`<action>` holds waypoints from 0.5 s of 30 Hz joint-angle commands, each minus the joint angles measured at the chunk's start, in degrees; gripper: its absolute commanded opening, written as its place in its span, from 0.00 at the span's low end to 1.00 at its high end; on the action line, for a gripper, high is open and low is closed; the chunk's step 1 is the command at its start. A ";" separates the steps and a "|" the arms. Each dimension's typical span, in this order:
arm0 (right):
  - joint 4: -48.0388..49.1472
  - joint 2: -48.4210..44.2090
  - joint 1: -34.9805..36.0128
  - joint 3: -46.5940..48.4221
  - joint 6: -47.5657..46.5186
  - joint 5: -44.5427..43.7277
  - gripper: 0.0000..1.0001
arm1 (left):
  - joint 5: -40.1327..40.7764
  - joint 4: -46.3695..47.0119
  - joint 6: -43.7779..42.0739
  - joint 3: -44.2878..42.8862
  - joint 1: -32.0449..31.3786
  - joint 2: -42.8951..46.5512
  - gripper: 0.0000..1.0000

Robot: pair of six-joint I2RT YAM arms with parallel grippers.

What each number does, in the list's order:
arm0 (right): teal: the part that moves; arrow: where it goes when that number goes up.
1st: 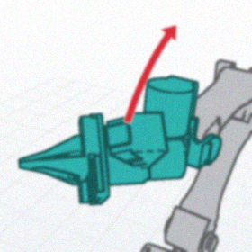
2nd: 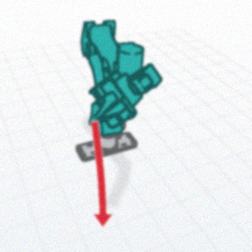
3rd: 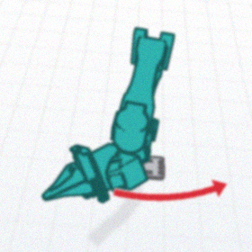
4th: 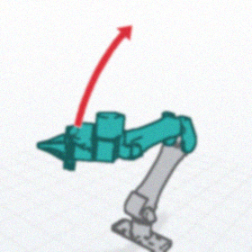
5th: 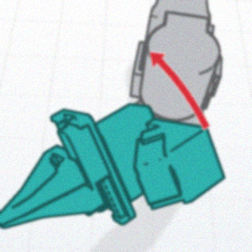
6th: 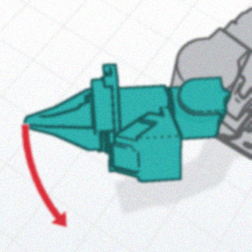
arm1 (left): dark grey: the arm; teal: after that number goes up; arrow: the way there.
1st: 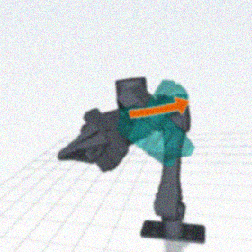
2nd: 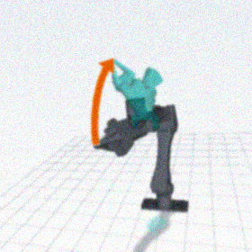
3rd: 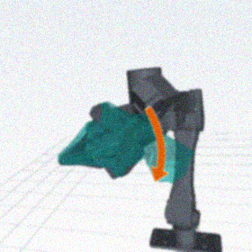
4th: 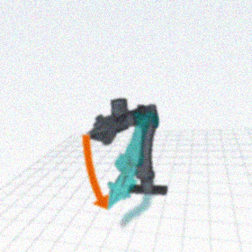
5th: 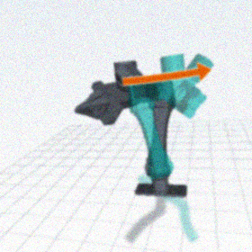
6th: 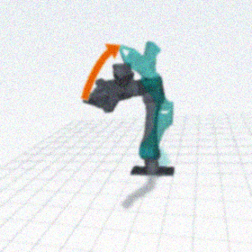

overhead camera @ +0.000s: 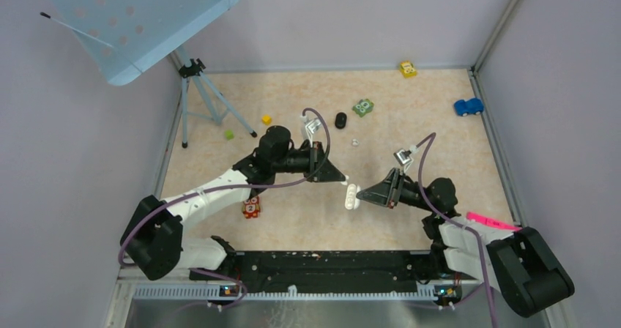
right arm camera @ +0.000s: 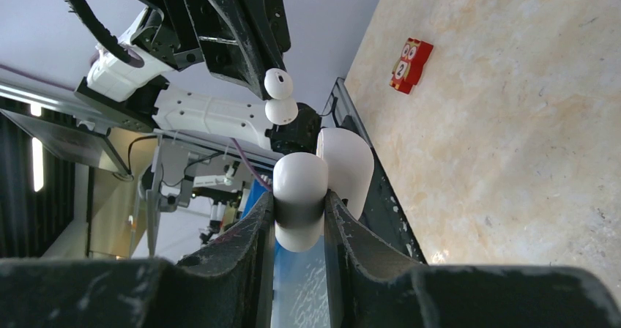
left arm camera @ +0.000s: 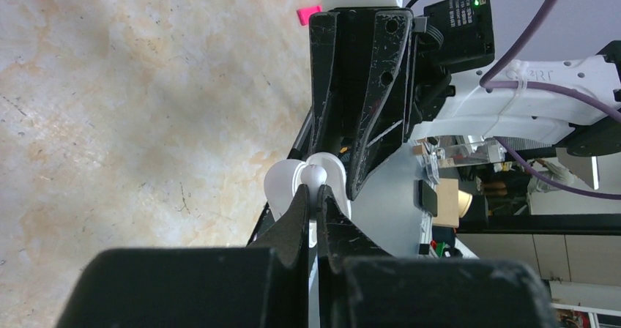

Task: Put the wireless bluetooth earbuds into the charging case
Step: Insert the right earbud into the right side groove of the charging case.

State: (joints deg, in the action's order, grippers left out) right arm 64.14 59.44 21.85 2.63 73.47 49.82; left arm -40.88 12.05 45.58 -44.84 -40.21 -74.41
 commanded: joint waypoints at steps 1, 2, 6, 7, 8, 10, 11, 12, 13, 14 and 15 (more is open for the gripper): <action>7.67 1.23 -0.22 1.85 1.79 0.70 0.00 | -0.01 0.90 -3.04 -1.32 -1.17 1.65 0.00; 7.74 1.27 -0.21 1.78 1.82 0.36 0.00 | -0.04 -0.09 -3.69 -1.65 -1.53 1.58 0.00; 6.41 0.75 -0.15 1.85 0.92 -1.04 0.00 | 0.24 1.47 -3.02 -0.30 -1.89 2.93 0.00; 6.25 0.49 -0.16 1.85 0.77 -1.38 0.00 | 0.49 1.77 -2.92 -0.17 -1.96 3.22 0.00; 6.07 0.38 -0.17 1.85 0.57 -1.77 0.00 | 0.66 1.75 -2.90 -0.10 -1.98 3.30 0.00; 5.87 0.17 -0.22 1.85 0.37 -2.36 0.00 | 0.56 1.64 -2.87 -0.31 -1.98 3.14 0.00; 5.89 0.15 -0.22 1.91 0.36 -2.58 0.00 | 0.65 1.65 -2.74 -0.31 -2.03 2.94 0.00; 6.00 0.23 -0.20 2.04 0.36 -2.62 0.00 | 0.82 1.84 -2.63 -0.19 -2.03 2.91 0.00; 6.10 0.19 -0.22 2.17 0.40 -2.56 0.00 | 1.09 1.91 -2.55 -0.14 -2.13 2.72 0.00; 6.13 0.16 -0.22 2.20 0.44 -2.61 0.00 | 1.64 1.78 -2.64 -0.21 -2.20 2.70 0.00; 6.21 0.07 -0.21 2.23 0.55 -2.67 0.00 | 2.03 1.67 -2.66 -0.23 -2.31 2.78 0.00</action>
State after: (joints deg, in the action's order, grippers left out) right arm 66.70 60.51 21.85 2.68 75.02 48.03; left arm -40.29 11.62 43.57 -44.84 -42.09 -72.82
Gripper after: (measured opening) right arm 0.253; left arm 0.012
